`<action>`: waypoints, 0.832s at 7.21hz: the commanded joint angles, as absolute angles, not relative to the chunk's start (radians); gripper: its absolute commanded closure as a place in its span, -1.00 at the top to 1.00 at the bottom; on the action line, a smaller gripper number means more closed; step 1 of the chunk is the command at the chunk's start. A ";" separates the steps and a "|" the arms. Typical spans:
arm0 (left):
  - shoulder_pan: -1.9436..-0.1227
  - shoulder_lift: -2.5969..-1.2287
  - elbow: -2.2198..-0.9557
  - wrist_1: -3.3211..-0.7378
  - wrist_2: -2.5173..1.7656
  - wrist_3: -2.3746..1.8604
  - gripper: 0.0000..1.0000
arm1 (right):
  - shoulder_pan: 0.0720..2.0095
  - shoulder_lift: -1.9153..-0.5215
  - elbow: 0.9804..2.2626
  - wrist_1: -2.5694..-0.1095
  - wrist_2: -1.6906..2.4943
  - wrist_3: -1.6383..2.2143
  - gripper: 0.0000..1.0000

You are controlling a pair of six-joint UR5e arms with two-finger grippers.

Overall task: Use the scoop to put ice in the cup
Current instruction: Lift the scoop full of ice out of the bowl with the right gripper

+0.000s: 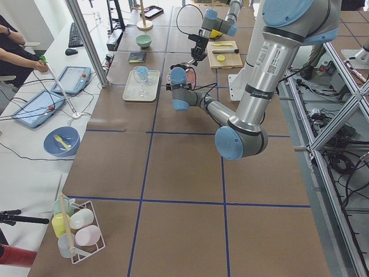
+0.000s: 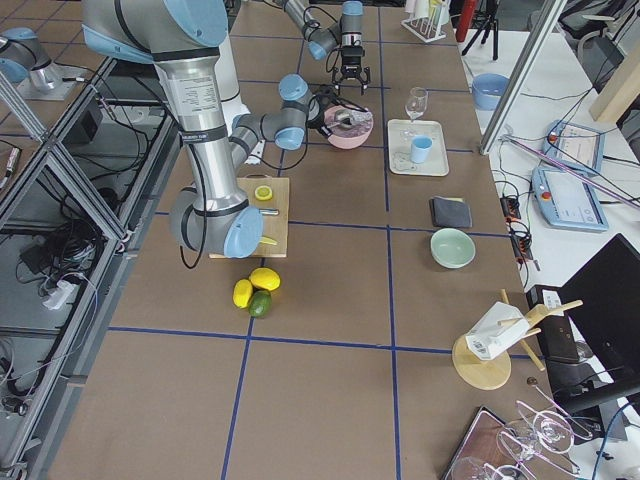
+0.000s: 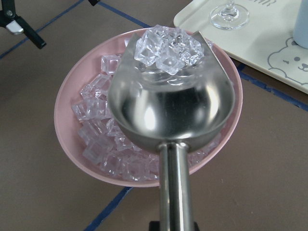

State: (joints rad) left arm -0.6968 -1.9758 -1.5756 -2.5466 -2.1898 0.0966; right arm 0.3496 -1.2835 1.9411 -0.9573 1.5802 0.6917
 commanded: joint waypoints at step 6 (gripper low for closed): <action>-0.703 -1.976 -1.586 -2.545 -2.192 0.097 1.00 | 0.360 -1.330 2.022 -0.926 1.525 0.718 -1.00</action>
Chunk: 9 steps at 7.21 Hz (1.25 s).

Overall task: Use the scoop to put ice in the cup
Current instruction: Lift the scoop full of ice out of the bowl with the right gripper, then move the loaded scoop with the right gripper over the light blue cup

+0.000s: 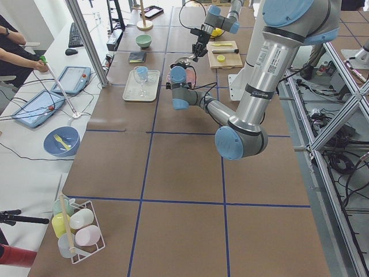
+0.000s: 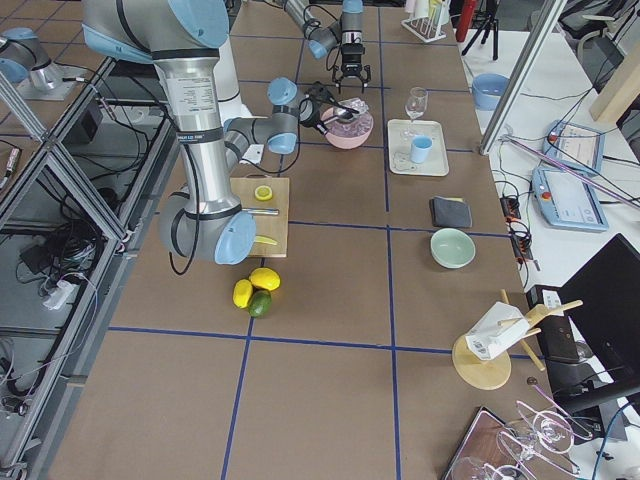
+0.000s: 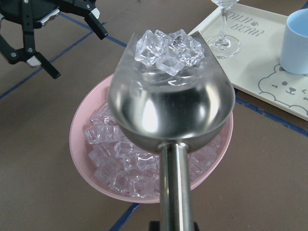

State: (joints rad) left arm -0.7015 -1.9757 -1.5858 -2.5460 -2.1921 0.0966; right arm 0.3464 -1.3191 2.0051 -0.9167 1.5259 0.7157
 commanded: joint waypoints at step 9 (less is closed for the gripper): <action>-0.707 -1.976 -1.595 -2.546 -2.192 0.097 1.00 | 0.600 -1.106 1.867 -1.287 1.604 0.877 -1.00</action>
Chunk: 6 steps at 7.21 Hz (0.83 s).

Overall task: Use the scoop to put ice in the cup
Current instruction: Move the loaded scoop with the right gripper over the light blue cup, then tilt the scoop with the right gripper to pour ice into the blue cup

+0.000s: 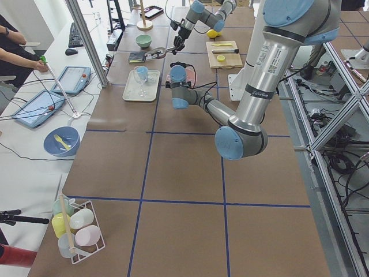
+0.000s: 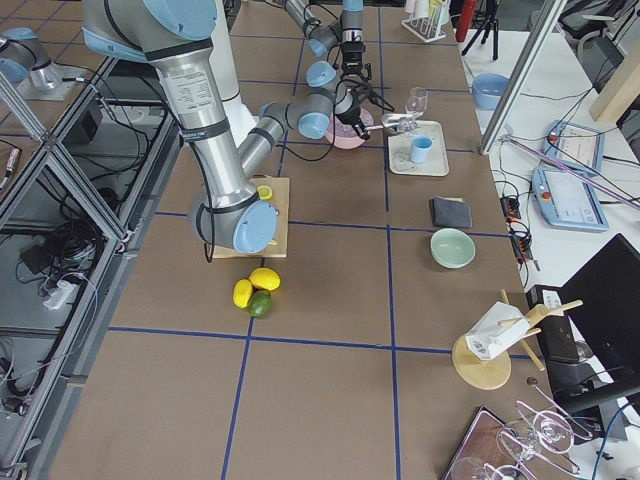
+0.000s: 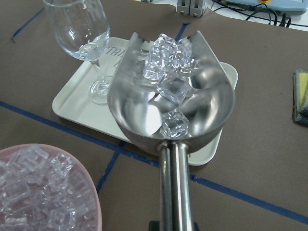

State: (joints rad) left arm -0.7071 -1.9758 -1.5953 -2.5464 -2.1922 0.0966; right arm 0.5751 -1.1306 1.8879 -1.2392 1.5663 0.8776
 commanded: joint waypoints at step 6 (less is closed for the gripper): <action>-0.706 -1.973 -1.592 -2.546 -2.189 0.098 1.00 | 0.738 -0.951 1.861 -1.656 1.892 0.683 -1.00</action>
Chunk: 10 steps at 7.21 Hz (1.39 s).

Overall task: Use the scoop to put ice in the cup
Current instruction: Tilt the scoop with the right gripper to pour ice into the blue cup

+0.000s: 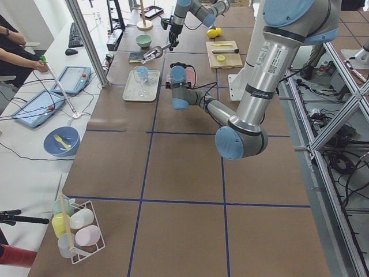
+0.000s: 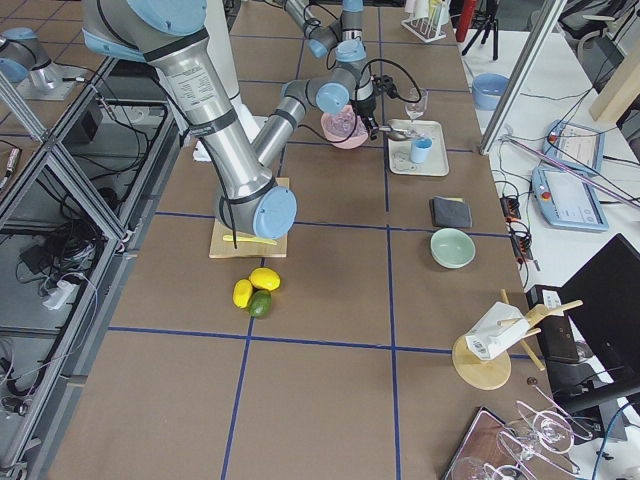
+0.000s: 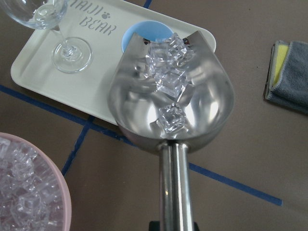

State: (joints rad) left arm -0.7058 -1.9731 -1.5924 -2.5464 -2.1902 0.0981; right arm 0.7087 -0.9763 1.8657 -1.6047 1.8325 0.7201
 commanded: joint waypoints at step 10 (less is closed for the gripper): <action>-0.707 -1.973 -1.595 -2.546 -2.191 0.097 1.00 | 0.790 -0.860 1.885 -1.957 1.970 0.492 -1.00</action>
State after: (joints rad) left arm -0.7058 -1.9727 -1.5950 -2.5464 -2.1897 0.0967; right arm 0.7870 -0.8362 1.8632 -1.9627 1.9762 0.4920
